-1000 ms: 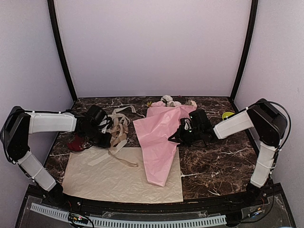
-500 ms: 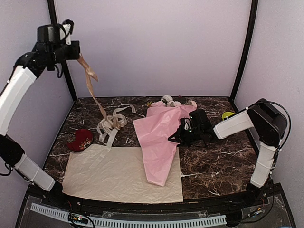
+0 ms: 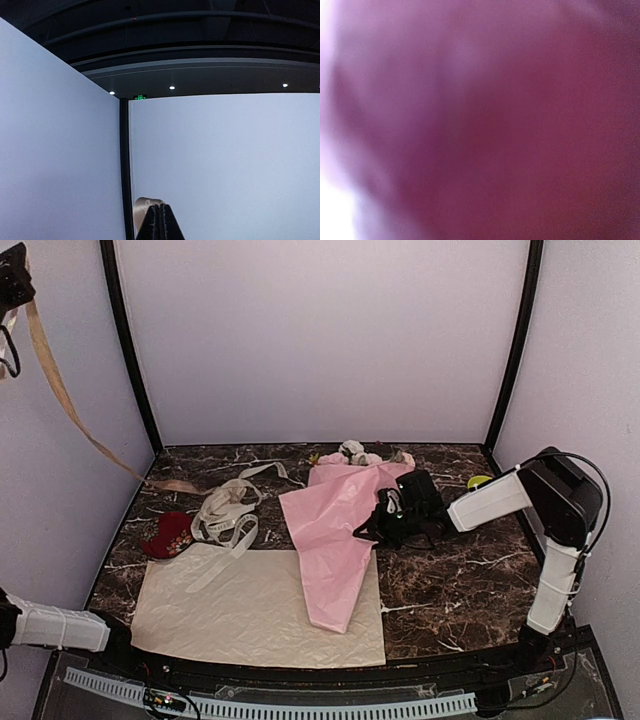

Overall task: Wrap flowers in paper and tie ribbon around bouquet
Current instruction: Place the folded bouquet on the ribbon.

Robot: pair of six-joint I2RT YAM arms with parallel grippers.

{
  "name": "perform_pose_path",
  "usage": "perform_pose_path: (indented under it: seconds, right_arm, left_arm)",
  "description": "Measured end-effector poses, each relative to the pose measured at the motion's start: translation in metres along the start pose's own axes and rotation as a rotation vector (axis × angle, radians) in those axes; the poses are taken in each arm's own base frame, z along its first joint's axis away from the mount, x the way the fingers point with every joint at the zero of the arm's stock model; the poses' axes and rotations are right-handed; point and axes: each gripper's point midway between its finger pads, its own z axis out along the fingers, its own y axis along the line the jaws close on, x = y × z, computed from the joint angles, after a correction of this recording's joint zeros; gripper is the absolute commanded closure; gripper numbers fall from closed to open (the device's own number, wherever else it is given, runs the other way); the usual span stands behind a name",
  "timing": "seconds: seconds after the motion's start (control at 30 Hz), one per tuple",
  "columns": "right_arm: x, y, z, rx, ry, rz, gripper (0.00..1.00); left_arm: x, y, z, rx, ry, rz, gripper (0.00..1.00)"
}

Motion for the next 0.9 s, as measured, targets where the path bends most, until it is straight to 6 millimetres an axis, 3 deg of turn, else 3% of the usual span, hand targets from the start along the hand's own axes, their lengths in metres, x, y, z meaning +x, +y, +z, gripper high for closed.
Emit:
perform_pose_path:
  seconds: [0.17,0.23,0.3,0.37,0.43,0.47,0.5,0.6,0.63,0.7,0.83,0.9]
  right_arm:
    - [-0.001,0.002,0.000,-0.001,-0.001,-0.003,1.00]
    - [-0.001,0.002,0.000,0.000,-0.001,-0.002,1.00]
    - [-0.001,0.002,0.000,0.003,0.001,-0.001,1.00]
    - [-0.001,0.002,0.000,0.005,0.003,0.001,1.00]
    - [-0.002,0.005,0.000,0.001,0.008,0.002,1.00]
    - [-0.003,0.008,0.001,-0.005,0.010,0.000,1.00]
    - [-0.005,0.011,0.001,-0.011,0.012,-0.002,1.00]
    - [-0.012,0.021,0.002,-0.030,0.008,-0.009,1.00]
    - [-0.014,0.024,0.002,-0.036,0.008,-0.012,1.00]
    - [-0.016,0.030,0.002,-0.047,0.009,-0.016,1.00]
    - [-0.019,0.036,0.001,-0.050,0.018,-0.028,1.00]
    - [-0.023,0.038,0.000,-0.043,0.020,-0.041,1.00]
  left_arm:
    - [0.039,-0.052,0.032,0.160,0.065,0.047,1.00]
    - [0.060,-0.084,0.039,0.288,0.109,0.030,1.00]
    - [0.078,-0.120,0.036,0.445,0.153,-0.024,1.00]
    - [0.093,-0.169,0.017,0.646,0.192,-0.081,1.00]
    - [0.106,-0.232,-0.027,0.916,0.230,-0.132,1.00]
    - [0.115,-0.272,-0.067,1.101,0.254,-0.150,1.00]
    - [0.122,-0.298,-0.099,1.232,0.270,-0.150,1.00]
    - [0.143,-0.363,-0.206,1.620,0.322,-0.162,1.00]
    - [0.151,-0.376,-0.235,1.719,0.350,-0.175,1.00]
    - [0.171,-0.390,-0.275,1.859,0.414,-0.205,1.00]
    - [0.202,-0.414,-0.326,2.061,0.535,-0.209,1.00]
    - [0.208,-0.430,-0.357,2.161,0.568,-0.190,1.00]
